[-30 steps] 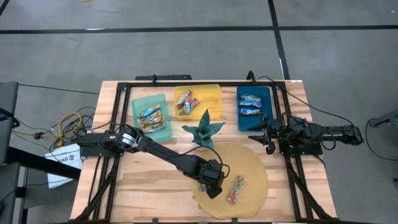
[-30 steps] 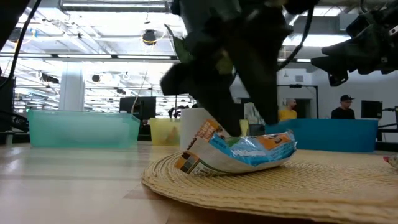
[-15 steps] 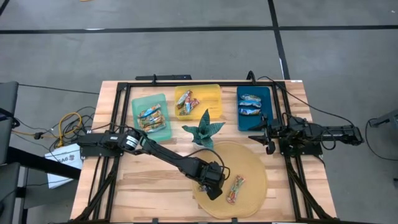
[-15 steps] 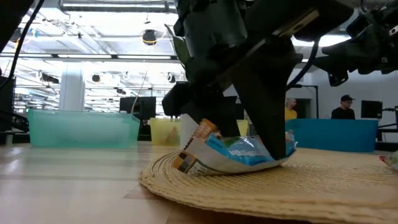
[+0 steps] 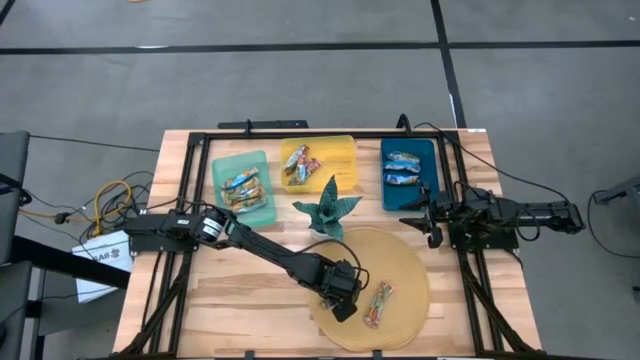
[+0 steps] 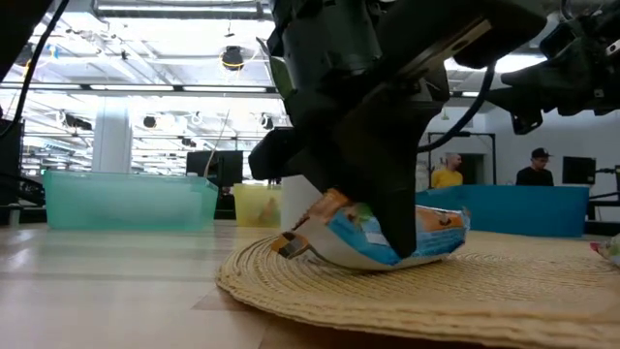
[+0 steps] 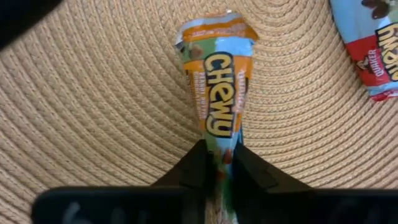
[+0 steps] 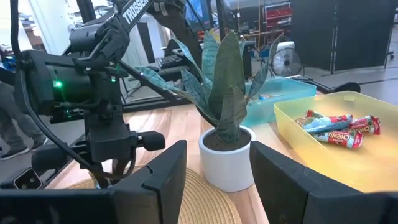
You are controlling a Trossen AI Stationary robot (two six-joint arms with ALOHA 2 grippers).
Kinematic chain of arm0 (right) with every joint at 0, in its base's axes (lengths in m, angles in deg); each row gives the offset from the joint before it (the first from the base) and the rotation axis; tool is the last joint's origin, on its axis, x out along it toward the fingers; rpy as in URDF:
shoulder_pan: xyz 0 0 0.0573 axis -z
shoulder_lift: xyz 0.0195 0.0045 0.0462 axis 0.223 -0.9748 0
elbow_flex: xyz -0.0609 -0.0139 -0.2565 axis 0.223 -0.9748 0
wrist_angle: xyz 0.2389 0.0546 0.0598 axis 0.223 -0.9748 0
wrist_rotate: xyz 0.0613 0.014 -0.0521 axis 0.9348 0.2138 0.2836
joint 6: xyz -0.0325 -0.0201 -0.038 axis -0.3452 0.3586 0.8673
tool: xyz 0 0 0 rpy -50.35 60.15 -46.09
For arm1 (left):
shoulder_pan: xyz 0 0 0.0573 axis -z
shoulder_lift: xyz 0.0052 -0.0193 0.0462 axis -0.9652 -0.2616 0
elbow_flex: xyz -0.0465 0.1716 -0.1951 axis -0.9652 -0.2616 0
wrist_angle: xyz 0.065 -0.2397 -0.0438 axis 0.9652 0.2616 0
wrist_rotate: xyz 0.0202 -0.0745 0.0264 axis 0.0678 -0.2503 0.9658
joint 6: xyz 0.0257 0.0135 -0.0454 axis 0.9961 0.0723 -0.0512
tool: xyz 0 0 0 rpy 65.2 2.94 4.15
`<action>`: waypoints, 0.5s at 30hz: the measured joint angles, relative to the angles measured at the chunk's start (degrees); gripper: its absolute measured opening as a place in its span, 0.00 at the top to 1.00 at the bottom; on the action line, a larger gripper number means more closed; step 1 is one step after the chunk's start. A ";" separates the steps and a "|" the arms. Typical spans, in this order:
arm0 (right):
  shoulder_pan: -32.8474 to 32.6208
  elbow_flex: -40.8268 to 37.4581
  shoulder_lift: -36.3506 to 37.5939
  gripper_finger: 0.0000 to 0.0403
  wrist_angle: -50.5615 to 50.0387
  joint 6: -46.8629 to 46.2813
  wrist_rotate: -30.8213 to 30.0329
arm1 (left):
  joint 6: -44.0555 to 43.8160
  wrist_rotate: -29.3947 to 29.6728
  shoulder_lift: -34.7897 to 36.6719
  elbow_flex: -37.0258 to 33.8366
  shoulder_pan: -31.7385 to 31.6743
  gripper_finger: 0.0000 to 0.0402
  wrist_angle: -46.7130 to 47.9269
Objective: Pick and place Granola Bars by type
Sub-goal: Put the orange granola bar into the green bin
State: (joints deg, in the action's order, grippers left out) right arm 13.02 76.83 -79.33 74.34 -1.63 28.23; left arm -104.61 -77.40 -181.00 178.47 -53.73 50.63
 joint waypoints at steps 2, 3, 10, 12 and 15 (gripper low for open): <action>0.00 0.00 0.00 0.58 0.00 -0.01 0.02 | 0.19 -0.55 0.02 0.00 -0.02 0.95 -0.72; -0.02 0.00 0.00 0.58 0.00 0.00 0.00 | 0.67 -0.74 0.00 0.00 -0.02 0.96 -1.24; -0.01 0.00 0.00 0.58 -0.02 0.00 0.00 | 2.85 -0.89 0.02 0.00 -0.02 0.93 -5.01; 0.00 0.00 0.00 0.58 -0.02 -0.01 0.01 | 4.16 -0.86 0.05 0.00 -0.02 0.92 -6.87; -0.02 0.00 0.00 0.58 -0.02 -0.01 0.00 | 5.57 -0.27 0.53 0.00 -0.02 0.93 -7.96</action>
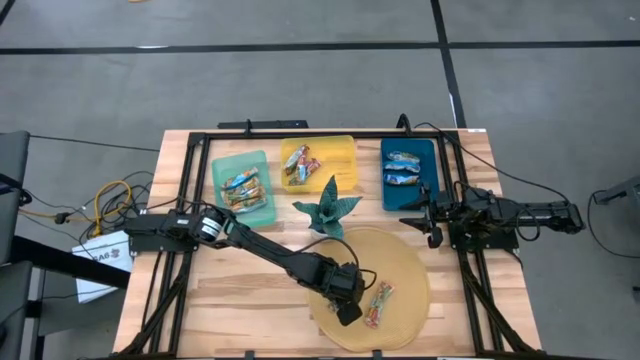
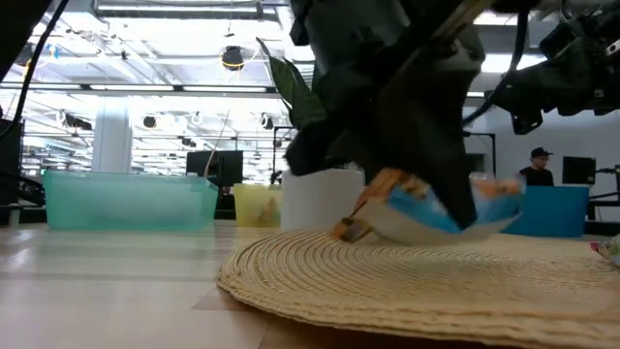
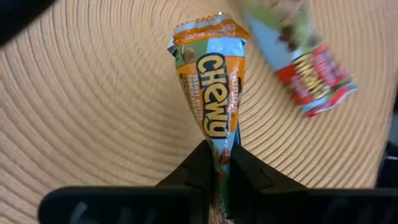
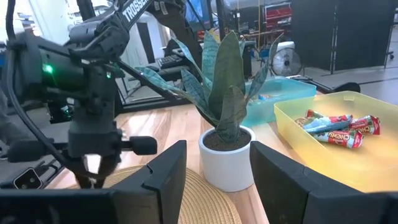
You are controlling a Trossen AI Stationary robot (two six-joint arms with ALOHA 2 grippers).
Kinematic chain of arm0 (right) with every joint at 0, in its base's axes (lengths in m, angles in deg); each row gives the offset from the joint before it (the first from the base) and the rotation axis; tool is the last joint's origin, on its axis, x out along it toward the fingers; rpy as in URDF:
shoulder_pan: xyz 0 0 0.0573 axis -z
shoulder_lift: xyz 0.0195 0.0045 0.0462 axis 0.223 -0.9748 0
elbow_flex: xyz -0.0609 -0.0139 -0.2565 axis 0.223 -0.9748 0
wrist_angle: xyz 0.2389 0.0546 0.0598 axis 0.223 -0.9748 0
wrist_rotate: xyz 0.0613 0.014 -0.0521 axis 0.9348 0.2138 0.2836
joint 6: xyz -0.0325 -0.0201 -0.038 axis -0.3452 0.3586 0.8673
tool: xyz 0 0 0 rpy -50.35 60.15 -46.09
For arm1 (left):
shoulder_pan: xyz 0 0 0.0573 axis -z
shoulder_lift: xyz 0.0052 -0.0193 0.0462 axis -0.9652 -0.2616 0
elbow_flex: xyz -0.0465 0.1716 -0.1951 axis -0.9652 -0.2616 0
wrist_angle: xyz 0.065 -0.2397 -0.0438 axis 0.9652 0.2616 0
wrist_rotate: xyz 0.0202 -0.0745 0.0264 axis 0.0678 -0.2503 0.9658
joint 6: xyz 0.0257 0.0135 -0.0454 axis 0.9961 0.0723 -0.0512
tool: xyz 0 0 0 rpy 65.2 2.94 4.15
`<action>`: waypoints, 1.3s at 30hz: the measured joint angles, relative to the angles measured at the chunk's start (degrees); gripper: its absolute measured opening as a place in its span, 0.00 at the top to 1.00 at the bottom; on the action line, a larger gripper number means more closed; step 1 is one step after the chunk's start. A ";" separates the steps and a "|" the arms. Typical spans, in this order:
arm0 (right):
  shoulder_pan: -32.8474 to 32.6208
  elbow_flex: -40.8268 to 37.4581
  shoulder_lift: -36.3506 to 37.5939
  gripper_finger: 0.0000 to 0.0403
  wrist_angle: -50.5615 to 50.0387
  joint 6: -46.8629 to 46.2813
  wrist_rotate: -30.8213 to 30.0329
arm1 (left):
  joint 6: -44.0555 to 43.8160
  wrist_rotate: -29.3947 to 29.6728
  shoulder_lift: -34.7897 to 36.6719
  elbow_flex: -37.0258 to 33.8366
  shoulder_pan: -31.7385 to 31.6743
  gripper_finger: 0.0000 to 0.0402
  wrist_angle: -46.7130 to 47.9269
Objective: Pick and place Granola Bars by type
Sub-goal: Put the orange granola bar into the green bin
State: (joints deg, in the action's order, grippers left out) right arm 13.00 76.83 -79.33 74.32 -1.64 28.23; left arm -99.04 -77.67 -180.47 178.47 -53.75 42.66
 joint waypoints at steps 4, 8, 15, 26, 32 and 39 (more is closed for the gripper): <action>0.02 0.00 0.02 0.58 -0.03 0.00 0.00 | 2.83 3.12 1.55 0.00 -0.11 0.97 -1.51; 0.01 0.00 0.00 0.58 -0.11 0.00 -0.01 | 7.49 6.16 3.37 0.00 -0.51 0.98 -6.33; 0.02 0.00 0.02 0.58 -0.13 0.00 -0.02 | 16.73 7.96 6.59 0.00 -1.37 0.94 -19.60; 0.01 0.00 0.00 0.58 -0.15 0.00 -0.01 | 22.32 10.64 11.91 0.00 -2.82 0.93 -29.03; 0.01 0.00 0.00 0.58 -0.16 0.00 0.00 | 27.15 15.84 16.61 0.04 -2.71 0.93 -28.64; 0.00 0.00 0.00 0.58 -0.17 0.00 0.00 | 30.45 16.91 19.33 0.07 -2.89 0.93 -28.29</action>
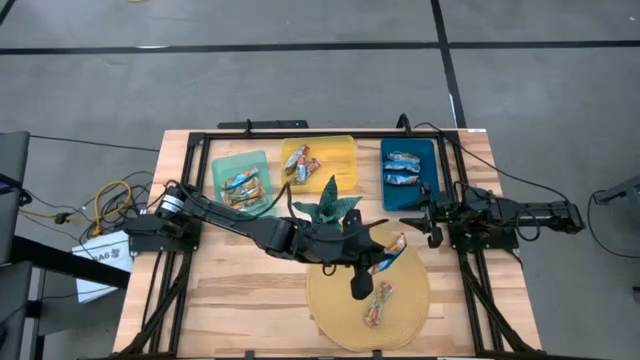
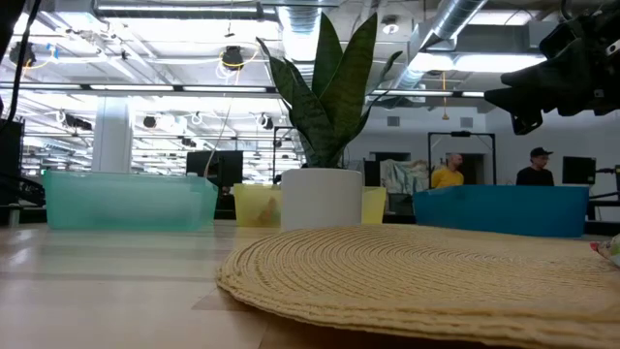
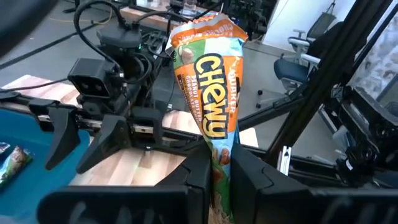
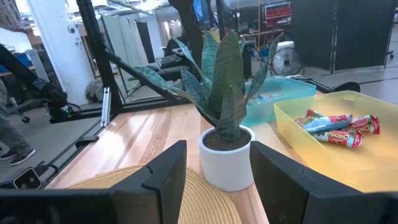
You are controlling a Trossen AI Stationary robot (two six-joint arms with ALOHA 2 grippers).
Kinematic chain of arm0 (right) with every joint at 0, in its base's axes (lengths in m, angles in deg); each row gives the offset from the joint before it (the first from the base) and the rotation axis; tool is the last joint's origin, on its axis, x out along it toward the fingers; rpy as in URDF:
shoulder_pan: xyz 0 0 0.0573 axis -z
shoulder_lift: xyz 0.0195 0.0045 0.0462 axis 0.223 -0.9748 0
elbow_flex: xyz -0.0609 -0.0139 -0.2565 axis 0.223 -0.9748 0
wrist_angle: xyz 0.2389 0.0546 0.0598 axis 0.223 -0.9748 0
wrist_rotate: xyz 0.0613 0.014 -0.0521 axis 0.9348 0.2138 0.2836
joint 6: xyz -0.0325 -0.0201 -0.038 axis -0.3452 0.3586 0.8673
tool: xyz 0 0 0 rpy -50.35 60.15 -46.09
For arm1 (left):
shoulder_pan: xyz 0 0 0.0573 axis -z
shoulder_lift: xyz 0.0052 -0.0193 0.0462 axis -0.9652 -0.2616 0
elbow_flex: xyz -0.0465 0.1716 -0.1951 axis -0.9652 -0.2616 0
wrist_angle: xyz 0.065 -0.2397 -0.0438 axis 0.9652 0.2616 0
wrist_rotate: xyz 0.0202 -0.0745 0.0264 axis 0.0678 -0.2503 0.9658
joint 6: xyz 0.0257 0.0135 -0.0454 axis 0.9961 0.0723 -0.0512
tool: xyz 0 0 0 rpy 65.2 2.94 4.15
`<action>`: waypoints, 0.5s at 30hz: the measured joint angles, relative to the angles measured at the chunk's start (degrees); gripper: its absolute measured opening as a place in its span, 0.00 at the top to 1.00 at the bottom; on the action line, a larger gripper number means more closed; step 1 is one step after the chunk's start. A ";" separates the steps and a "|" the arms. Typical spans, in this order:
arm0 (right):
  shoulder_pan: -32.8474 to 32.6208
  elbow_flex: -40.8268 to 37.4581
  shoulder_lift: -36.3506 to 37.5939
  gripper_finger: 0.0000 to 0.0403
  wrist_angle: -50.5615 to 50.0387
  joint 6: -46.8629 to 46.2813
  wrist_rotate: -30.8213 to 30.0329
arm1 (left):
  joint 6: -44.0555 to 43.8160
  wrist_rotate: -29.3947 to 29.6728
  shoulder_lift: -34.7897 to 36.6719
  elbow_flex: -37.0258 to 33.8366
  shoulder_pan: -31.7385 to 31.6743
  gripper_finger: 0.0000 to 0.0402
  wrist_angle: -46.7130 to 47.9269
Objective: Pick and place Granola Bars by type
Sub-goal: Put the orange granola bar into the green bin
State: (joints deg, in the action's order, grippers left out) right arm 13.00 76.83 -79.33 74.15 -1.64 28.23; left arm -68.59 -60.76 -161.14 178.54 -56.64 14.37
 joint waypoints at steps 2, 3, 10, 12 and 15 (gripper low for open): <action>0.02 0.02 0.00 0.58 0.00 0.00 0.00 | 0.18 -0.02 0.01 0.00 -0.10 0.93 0.12; 0.02 0.00 0.00 0.58 0.00 0.00 -0.02 | 0.18 -0.03 0.01 0.00 -0.18 0.93 0.23; 0.00 0.00 0.02 0.58 0.00 0.00 0.00 | 1.42 -1.03 0.56 0.00 -1.87 0.93 0.19; 0.00 0.02 0.00 0.58 0.00 0.00 -0.02 | 1.92 -1.03 1.47 -0.08 -2.87 0.93 1.41; 0.02 0.00 0.02 0.58 0.02 0.00 -0.02 | 2.40 -0.76 3.72 -0.39 -4.87 0.93 5.01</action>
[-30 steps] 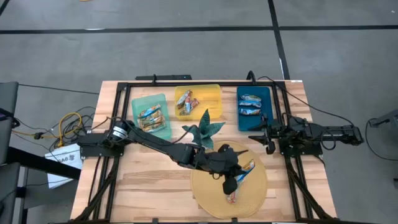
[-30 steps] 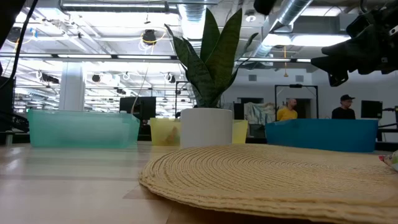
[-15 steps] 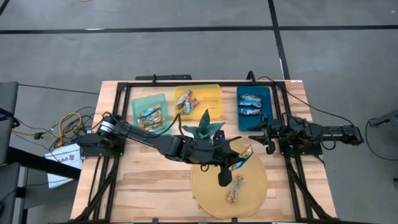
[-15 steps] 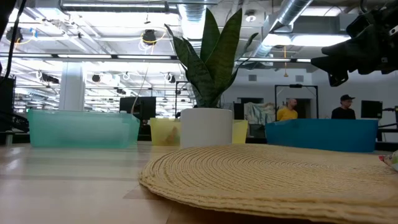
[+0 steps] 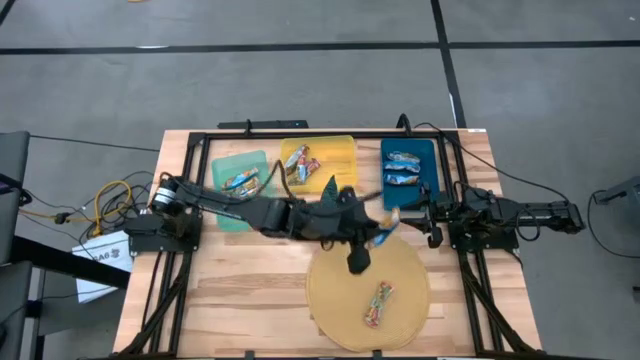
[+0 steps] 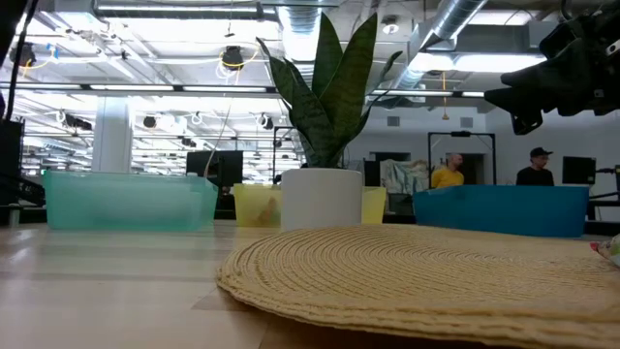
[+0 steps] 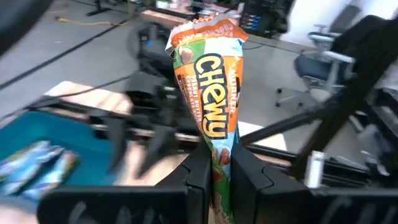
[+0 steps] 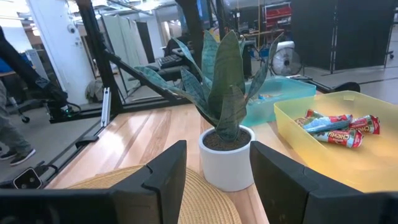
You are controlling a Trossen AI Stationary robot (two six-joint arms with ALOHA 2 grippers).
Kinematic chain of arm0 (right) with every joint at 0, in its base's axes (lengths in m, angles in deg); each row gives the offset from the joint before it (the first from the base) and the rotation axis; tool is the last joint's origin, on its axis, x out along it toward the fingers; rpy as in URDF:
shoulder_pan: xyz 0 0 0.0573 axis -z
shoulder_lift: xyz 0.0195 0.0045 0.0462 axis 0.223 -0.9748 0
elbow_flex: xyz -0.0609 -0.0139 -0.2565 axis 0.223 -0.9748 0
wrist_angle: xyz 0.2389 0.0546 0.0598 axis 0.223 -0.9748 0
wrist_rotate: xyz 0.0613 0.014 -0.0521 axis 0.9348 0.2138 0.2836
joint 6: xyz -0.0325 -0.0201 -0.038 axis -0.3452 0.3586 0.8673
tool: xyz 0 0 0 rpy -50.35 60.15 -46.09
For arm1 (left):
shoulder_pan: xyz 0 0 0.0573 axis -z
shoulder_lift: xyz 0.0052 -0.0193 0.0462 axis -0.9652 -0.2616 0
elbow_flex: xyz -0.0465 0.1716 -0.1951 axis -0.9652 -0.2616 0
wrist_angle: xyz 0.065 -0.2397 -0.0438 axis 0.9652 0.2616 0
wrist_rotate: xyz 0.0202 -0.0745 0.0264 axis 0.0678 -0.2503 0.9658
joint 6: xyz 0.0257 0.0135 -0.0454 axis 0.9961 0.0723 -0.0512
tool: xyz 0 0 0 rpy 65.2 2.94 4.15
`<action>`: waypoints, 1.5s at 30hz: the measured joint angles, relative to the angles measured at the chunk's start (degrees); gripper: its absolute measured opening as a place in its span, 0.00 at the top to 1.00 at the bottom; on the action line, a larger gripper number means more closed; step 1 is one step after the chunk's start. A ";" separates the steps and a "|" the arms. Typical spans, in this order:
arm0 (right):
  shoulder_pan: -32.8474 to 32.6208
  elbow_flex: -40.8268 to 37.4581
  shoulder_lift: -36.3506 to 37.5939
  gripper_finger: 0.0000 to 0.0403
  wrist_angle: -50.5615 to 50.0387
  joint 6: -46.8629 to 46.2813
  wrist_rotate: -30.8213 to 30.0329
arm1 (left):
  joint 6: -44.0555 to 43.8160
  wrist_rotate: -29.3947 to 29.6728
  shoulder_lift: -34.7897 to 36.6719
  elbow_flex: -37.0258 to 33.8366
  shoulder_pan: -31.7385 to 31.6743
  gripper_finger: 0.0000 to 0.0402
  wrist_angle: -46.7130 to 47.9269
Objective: Pick and place Granola Bars by type
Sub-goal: Put the orange granola bar into the green bin
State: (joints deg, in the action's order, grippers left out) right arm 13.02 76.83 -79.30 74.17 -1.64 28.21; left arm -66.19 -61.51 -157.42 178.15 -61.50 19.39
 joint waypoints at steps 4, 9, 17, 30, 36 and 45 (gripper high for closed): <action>-0.02 0.02 -0.02 0.58 -0.02 0.00 0.02 | 0.06 2.64 2.89 -0.04 -2.86 0.93 7.39; -0.01 0.01 -0.01 0.58 -0.02 0.01 0.02 | -0.20 6.33 7.28 -0.11 -6.22 0.93 17.33; -0.01 0.01 -0.02 0.58 -0.02 0.01 0.02 | -4.99 12.55 14.71 -0.11 -11.31 0.93 37.72; -0.01 0.00 -0.01 0.58 -0.02 0.01 0.02 | -12.95 14.77 24.30 -0.11 -16.99 0.93 67.51; -0.01 0.01 0.00 0.58 -0.02 0.01 0.02 | -17.75 14.83 27.12 -0.11 -18.46 0.93 79.49; -0.01 0.01 -0.01 0.58 -0.02 0.02 0.02 | -16.61 13.06 28.32 -0.09 -19.81 0.93 79.32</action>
State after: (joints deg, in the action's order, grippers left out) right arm 13.01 76.84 -79.31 74.15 -1.62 28.23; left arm -82.79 -48.46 -129.11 178.06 -81.31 98.71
